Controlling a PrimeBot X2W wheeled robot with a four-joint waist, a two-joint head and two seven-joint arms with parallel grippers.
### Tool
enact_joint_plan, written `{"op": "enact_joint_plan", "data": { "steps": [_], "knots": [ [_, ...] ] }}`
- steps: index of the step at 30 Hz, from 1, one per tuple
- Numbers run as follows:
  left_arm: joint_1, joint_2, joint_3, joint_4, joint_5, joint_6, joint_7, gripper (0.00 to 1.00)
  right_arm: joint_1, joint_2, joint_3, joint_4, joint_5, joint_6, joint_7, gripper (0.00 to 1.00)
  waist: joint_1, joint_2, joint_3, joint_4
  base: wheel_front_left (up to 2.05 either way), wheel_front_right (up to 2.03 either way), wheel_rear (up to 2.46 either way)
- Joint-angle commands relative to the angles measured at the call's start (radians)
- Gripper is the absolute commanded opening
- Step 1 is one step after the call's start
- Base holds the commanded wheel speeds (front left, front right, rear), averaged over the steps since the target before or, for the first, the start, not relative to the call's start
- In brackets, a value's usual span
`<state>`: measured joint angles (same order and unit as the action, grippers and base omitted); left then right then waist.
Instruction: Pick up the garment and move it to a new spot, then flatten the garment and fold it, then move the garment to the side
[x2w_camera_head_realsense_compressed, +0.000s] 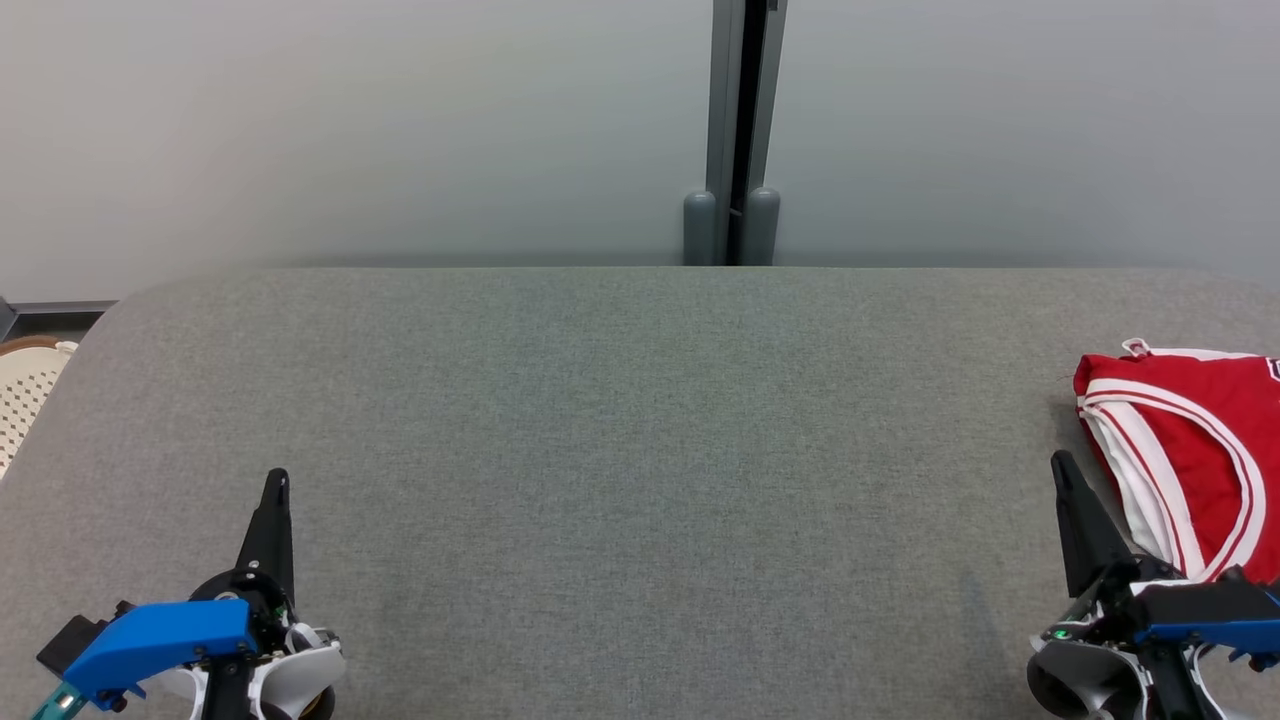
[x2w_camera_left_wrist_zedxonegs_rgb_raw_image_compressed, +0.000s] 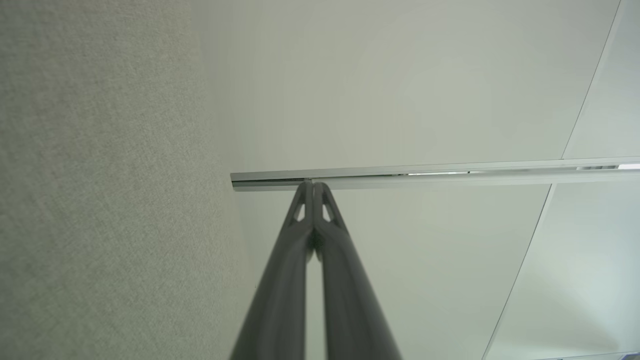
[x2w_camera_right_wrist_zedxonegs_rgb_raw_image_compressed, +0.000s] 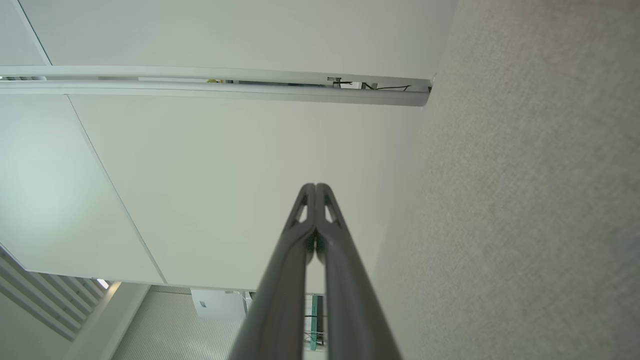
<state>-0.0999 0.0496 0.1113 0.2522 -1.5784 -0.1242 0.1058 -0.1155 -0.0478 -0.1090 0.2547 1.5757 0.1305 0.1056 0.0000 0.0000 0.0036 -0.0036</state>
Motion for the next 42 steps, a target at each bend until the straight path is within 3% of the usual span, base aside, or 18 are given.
{"op": "enact_joint_plan", "data": {
  "steps": [1, 42],
  "knots": [
    [-0.014, 0.001, 0.003, -0.008, -0.022, -0.011, 0.007, 0.0, 0.012, -0.004, -0.006, -0.01, 0.024, 0.0, 0.008, 0.0, 0.0, 0.0, 0.0, 0.001, 0.0, 0.0, 0.0],
    [-0.014, 0.001, 0.004, -0.011, -0.036, -0.012, 0.012, 0.0, 0.013, -0.004, -0.007, -0.014, 0.038, 0.0, 0.012, 0.0, 0.0, 0.0, 0.0, 0.004, 0.0, 0.0, 0.0]
  ]
}}
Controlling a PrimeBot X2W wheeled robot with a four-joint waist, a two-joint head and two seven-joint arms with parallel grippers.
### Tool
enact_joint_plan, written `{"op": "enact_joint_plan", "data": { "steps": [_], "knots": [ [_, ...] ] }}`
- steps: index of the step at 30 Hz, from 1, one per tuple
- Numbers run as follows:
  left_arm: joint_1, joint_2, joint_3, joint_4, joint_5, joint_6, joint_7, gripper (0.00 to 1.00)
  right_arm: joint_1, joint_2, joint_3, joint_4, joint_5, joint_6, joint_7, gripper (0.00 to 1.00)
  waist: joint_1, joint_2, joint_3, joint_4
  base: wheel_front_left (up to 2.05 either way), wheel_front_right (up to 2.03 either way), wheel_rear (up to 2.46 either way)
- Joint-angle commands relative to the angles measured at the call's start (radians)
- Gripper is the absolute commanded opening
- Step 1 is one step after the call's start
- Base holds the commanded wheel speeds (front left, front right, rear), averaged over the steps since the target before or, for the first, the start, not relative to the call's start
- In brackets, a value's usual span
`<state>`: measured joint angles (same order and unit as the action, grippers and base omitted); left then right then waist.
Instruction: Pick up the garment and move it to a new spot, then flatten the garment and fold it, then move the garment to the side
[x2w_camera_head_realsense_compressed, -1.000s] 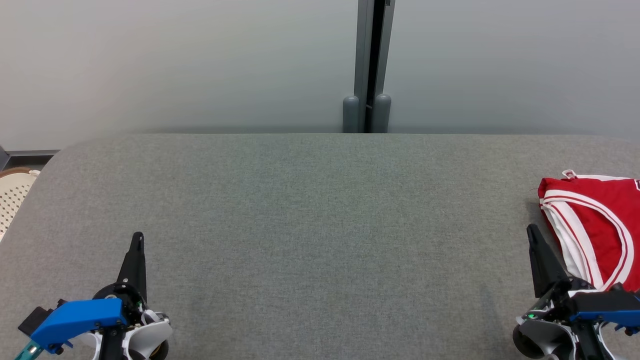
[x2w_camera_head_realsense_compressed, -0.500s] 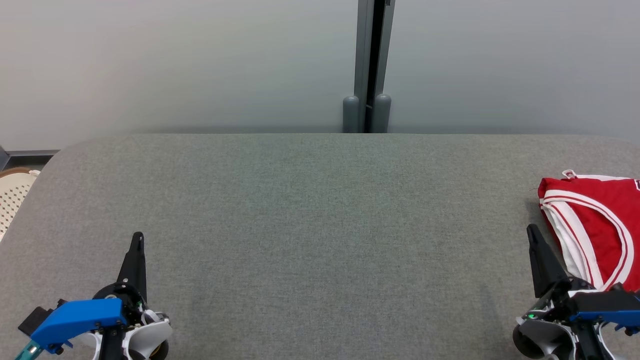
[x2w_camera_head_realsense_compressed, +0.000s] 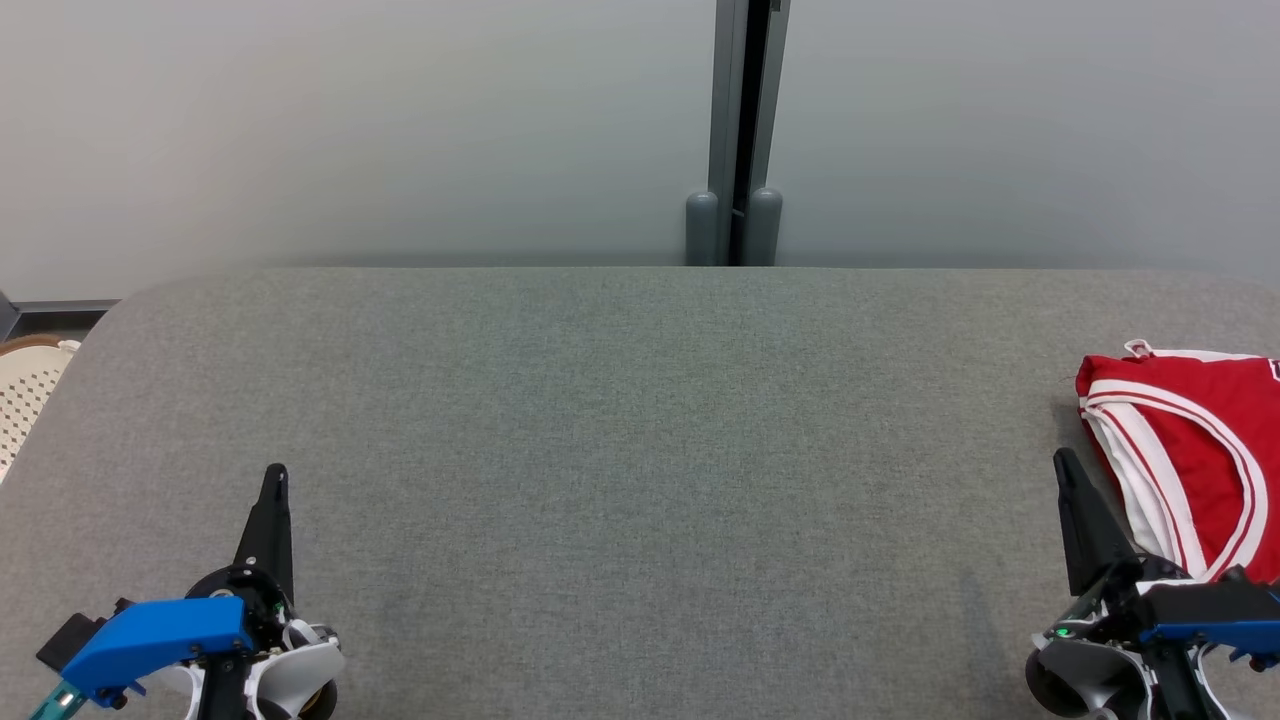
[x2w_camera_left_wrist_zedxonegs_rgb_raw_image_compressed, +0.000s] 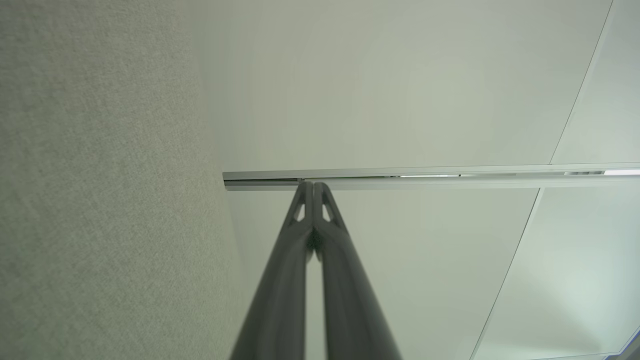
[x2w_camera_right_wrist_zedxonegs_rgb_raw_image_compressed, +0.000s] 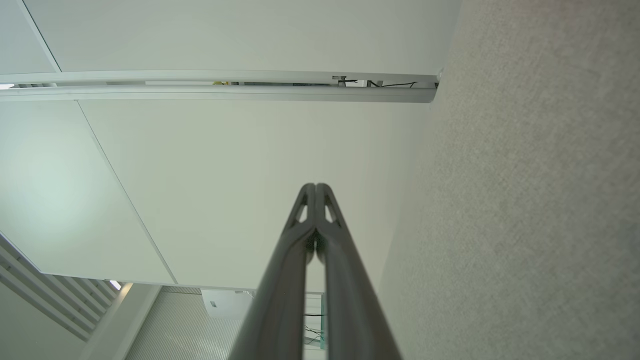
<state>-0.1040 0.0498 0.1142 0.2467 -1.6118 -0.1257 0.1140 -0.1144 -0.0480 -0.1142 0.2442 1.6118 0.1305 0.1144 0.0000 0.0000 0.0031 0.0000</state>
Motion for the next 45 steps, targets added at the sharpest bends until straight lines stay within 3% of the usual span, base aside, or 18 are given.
{"op": "enact_joint_plan", "data": {
  "steps": [1, 45],
  "knots": [
    [-0.01, 0.001, 0.001, -0.005, -0.002, -0.01, 0.004, 0.0, 0.012, -0.004, -0.002, -0.004, 0.002, 0.0, 0.003, 0.0, 0.0, 0.0, 0.0, 0.0, 0.0, 0.0, 0.0],
    [-0.01, 0.001, 0.001, -0.005, -0.002, -0.01, 0.004, 0.0, 0.012, -0.004, -0.002, -0.004, 0.003, 0.0, 0.003, 0.0, 0.0, 0.0, 0.0, 0.0, 0.0, 0.0, 0.0]
  ]
}}
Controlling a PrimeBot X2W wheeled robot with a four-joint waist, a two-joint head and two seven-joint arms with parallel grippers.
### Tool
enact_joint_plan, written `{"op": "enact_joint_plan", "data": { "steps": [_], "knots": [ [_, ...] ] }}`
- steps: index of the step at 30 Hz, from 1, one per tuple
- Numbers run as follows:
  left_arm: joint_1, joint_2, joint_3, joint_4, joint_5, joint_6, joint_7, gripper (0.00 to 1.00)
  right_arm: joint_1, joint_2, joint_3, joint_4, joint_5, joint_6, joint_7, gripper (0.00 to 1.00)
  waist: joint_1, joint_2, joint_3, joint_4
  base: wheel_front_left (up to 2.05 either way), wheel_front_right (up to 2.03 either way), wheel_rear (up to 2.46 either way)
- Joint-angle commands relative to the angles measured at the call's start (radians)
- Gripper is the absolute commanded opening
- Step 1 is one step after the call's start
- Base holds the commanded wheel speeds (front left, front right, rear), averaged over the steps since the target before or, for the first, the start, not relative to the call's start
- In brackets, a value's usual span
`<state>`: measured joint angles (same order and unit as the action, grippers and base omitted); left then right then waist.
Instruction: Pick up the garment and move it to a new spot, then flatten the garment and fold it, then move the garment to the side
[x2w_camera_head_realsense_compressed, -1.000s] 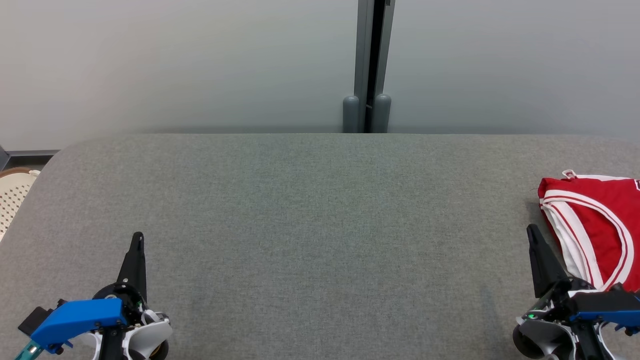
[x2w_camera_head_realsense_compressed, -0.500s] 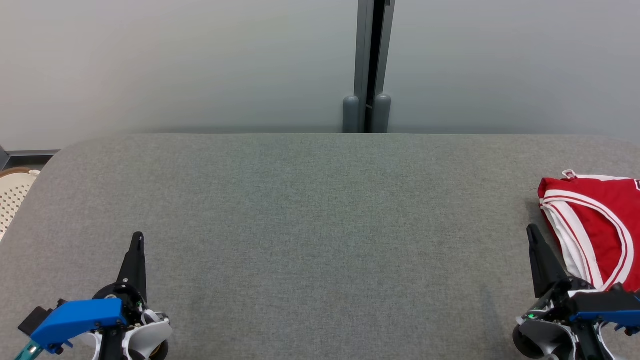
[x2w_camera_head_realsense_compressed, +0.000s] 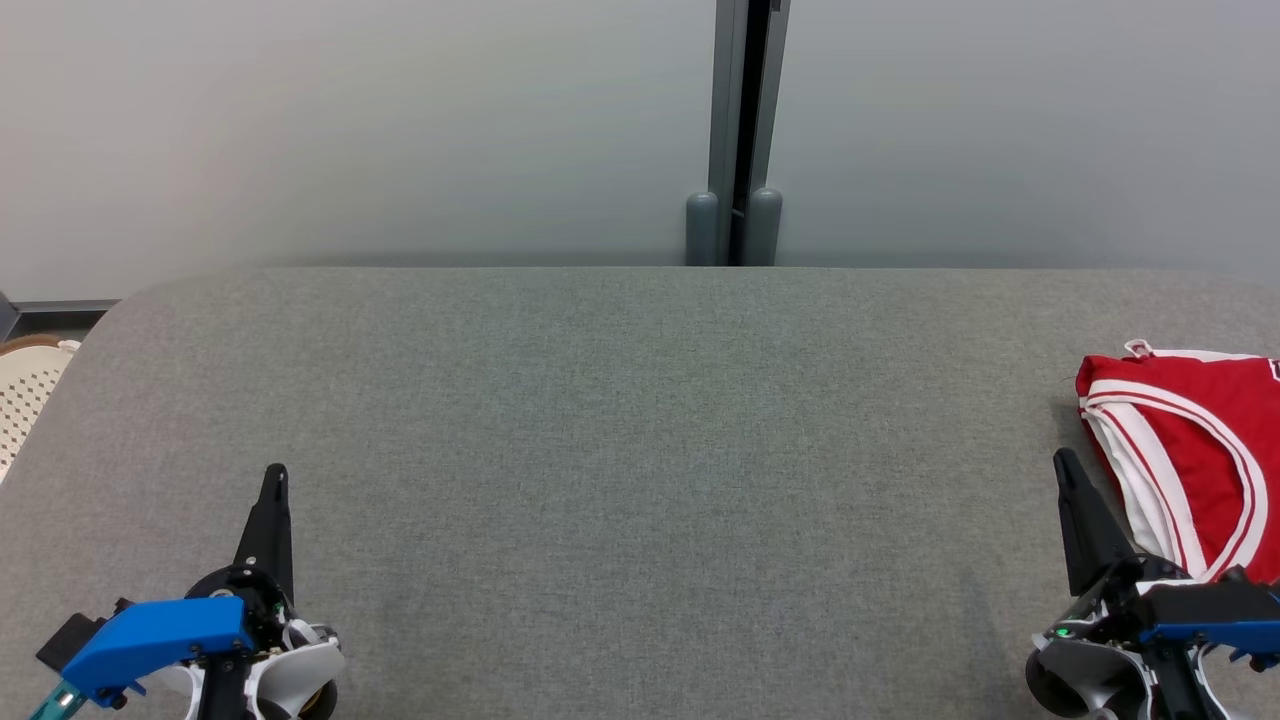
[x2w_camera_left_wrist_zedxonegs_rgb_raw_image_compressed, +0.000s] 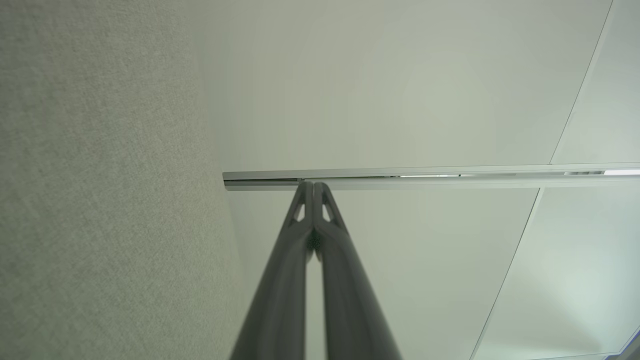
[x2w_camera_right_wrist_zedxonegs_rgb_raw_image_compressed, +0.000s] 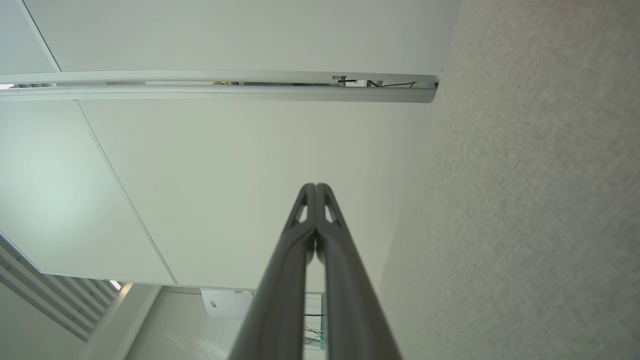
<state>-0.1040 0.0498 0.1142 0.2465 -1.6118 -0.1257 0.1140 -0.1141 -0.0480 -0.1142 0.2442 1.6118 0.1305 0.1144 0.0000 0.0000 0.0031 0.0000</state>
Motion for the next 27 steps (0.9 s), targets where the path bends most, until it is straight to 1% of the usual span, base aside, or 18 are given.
{"op": "enact_joint_plan", "data": {
  "steps": [1, 27],
  "knots": [
    [-0.01, 0.001, 0.001, -0.005, -0.002, -0.01, 0.004, 0.0, 0.012, -0.004, -0.002, -0.004, 0.003, 0.0, 0.003, 0.0, 0.0, 0.0, 0.0, 0.0, 0.0, 0.0, 0.0],
    [-0.01, 0.001, 0.001, -0.005, -0.002, -0.01, 0.004, 0.0, 0.012, -0.004, -0.002, -0.004, 0.003, 0.0, 0.003, 0.0, 0.0, 0.0, 0.0, 0.0, 0.0, 0.0, 0.0]
  ]
}}
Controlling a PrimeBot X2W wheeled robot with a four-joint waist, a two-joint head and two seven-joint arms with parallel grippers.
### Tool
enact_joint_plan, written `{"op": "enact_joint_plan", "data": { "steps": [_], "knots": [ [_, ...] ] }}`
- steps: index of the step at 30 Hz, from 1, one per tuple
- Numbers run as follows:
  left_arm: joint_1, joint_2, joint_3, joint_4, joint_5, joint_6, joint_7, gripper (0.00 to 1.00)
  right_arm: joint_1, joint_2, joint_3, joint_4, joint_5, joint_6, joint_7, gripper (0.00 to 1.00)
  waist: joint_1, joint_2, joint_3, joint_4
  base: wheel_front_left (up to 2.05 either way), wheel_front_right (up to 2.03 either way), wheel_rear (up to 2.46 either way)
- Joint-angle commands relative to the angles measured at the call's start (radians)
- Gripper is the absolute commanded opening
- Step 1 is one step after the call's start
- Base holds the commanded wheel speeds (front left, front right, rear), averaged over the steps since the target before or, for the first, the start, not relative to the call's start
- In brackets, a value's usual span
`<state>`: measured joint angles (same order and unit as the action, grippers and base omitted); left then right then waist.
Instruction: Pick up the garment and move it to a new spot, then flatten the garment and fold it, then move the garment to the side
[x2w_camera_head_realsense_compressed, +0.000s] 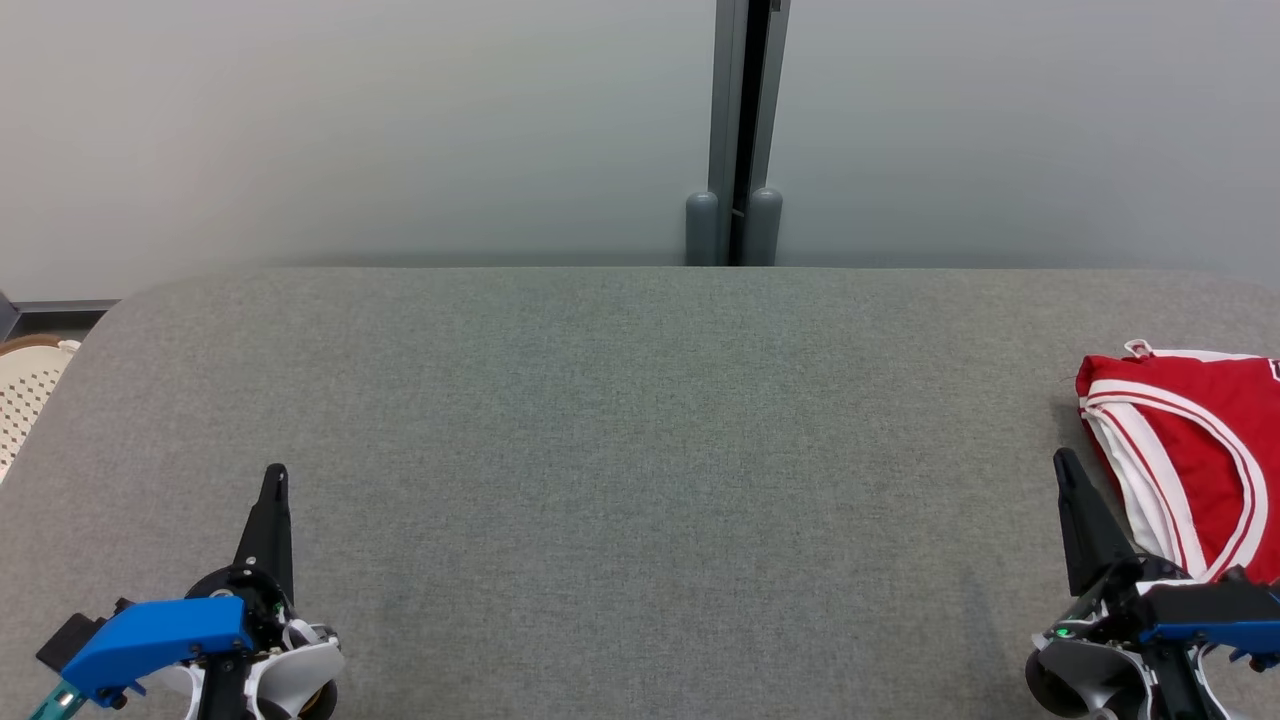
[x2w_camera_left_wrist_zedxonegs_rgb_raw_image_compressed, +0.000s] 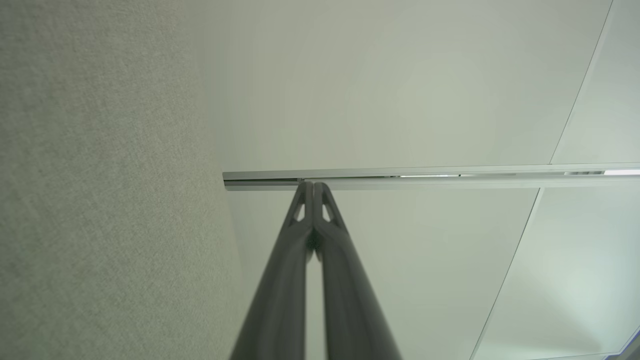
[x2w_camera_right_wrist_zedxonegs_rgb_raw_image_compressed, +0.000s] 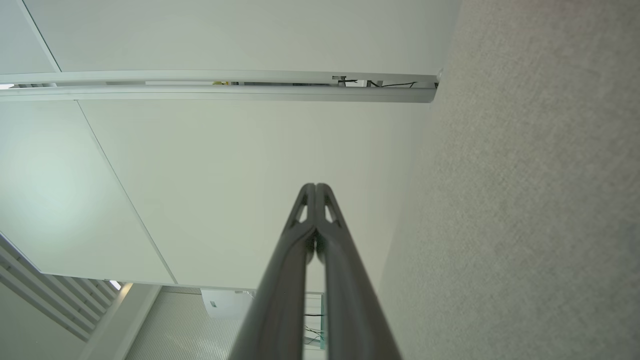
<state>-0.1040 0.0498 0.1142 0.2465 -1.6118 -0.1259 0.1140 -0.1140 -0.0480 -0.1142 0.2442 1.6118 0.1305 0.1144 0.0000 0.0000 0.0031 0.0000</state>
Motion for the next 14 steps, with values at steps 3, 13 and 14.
{"op": "enact_joint_plan", "data": {
  "steps": [3, 13, 14],
  "knots": [
    [-0.01, 0.001, 0.001, -0.005, -0.002, -0.01, 0.004, 0.0, 0.012, -0.004, -0.002, -0.004, 0.003, 0.0, 0.003, 0.0, 0.0, 0.0, 0.0, 0.0, 0.0, 0.0, 0.0],
    [-0.01, 0.001, 0.001, -0.005, -0.002, -0.01, 0.004, 0.0, 0.012, -0.004, -0.002, -0.004, 0.003, 0.0, 0.003, 0.0, 0.0, 0.0, 0.0, 0.0, 0.0, 0.0, 0.0],
    [-0.01, 0.001, 0.001, -0.005, -0.002, -0.01, 0.004, 0.0, 0.012, -0.004, -0.002, -0.004, 0.003, 0.0, 0.003, 0.0, 0.0, 0.0, 0.0, 0.0, 0.0, 0.0, 0.0]
  ]
}}
